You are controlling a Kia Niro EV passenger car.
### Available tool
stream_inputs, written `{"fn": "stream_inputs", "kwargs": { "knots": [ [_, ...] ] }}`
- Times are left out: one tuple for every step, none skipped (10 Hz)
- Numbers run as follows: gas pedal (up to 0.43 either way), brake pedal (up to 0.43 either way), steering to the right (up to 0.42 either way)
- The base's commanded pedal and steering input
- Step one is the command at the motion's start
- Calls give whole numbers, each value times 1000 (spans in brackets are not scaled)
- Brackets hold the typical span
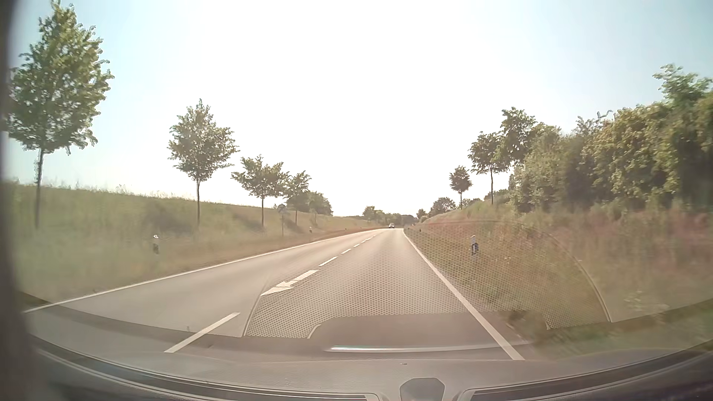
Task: Follow the waypoints while adhering to traffic rules and regulations
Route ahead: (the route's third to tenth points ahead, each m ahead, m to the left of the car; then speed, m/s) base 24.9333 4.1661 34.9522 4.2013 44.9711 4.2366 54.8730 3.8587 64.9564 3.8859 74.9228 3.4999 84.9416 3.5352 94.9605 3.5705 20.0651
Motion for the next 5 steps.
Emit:
{"fn": "stream_inputs", "kwargs": {
  "knots": [
    [390,6,5],
    [390,6,5],
    [398,6,4],
    [409,6,5],
    [409,6,5]
  ]
}}
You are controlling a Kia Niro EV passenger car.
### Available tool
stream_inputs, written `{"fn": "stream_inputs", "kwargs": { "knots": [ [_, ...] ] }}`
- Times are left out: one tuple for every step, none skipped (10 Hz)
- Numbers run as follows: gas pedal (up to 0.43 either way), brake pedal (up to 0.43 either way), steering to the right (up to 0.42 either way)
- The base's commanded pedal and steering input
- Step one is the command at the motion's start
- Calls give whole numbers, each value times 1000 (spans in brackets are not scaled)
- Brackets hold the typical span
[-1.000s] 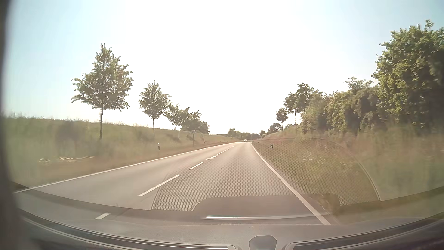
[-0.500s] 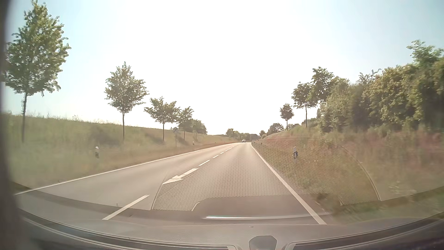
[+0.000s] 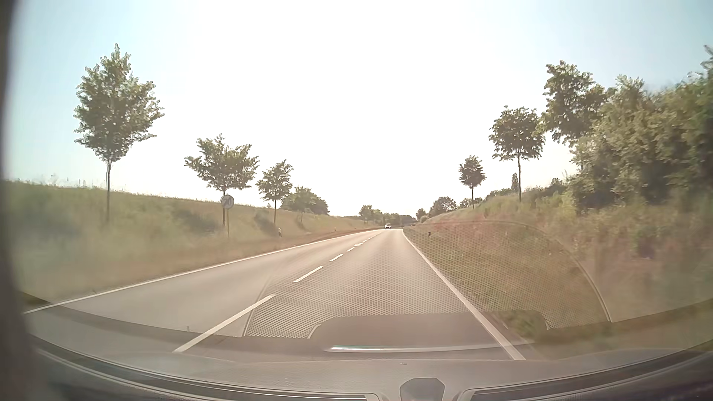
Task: Follow the waypoints while adhering to traffic rules and regulations
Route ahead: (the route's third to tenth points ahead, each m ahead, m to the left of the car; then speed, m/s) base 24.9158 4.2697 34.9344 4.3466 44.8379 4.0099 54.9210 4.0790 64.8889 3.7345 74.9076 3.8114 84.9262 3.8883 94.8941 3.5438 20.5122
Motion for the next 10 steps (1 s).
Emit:
{"fn": "stream_inputs", "kwargs": {
  "knots": [
    [409,6,4],
    [409,6,5],
    [409,6,5],
    [409,6,5],
    [409,6,4],
    [409,6,5],
    [409,6,5],
    [409,6,5],
    [409,6,4],
    [409,6,4]
  ]
}}
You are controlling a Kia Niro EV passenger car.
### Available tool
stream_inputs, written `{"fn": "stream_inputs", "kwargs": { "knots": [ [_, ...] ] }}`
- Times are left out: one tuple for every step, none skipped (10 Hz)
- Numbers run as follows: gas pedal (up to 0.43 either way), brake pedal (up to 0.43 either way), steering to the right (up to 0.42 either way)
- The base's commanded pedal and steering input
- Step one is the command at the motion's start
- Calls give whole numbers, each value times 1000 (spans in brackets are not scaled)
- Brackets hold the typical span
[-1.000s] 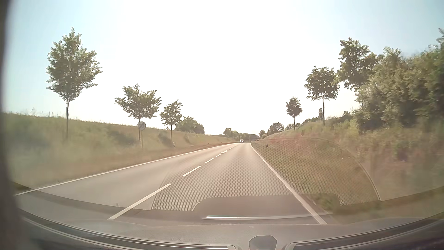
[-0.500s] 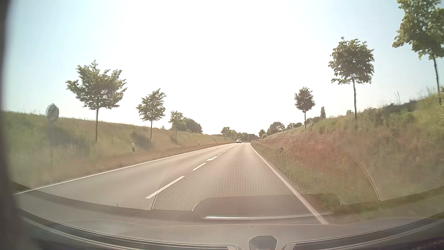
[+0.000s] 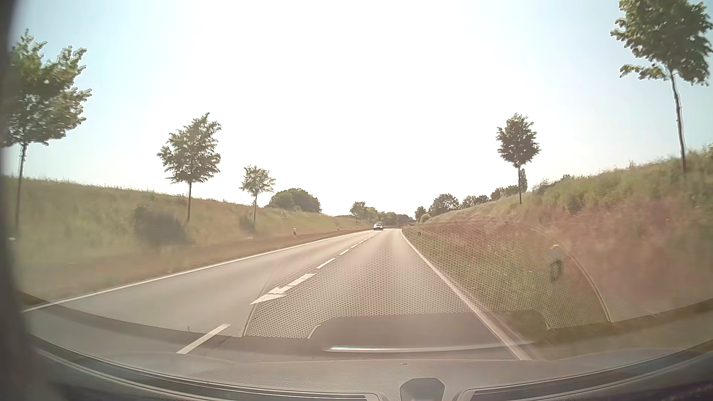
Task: Follow the waypoints while adhering to traffic rules and regulations
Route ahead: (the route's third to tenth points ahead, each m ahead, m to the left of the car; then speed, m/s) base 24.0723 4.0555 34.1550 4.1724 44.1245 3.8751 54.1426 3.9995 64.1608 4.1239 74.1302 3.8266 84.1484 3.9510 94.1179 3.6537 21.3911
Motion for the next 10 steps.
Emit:
{"fn": "stream_inputs", "kwargs": {
  "knots": [
    [409,6,4],
    [409,6,4],
    [409,6,4],
    [409,6,4],
    [409,6,3],
    [409,6,4],
    [409,6,3],
    [409,6,4],
    [409,6,4],
    [409,6,4]
  ]
}}
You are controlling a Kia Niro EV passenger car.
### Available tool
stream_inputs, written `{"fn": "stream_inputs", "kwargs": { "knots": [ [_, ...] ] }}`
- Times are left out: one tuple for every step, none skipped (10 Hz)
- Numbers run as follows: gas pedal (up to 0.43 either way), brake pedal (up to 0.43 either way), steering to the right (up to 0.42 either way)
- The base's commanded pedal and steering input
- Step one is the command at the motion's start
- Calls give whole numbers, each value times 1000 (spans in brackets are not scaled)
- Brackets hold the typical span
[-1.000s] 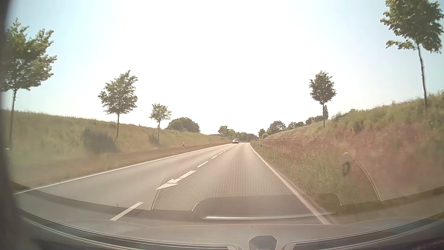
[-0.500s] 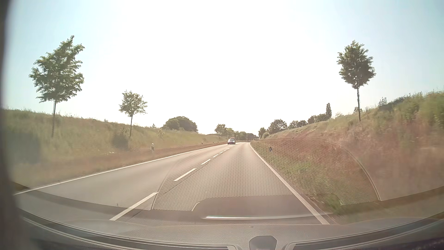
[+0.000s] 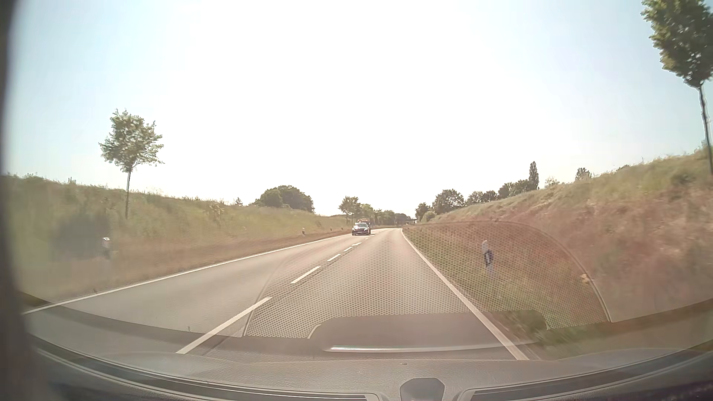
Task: Follow the waypoints while adhering to traffic rules and regulations
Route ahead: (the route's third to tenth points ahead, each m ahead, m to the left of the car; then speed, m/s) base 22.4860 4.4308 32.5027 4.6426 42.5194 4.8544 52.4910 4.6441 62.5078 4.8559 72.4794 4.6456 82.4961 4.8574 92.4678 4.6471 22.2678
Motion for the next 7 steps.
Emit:
{"fn": "stream_inputs", "kwargs": {
  "knots": [
    [409,6,4],
    [409,6,4],
    [409,6,4],
    [409,6,4],
    [409,6,4],
    [409,6,4],
    [409,6,4]
  ]
}}
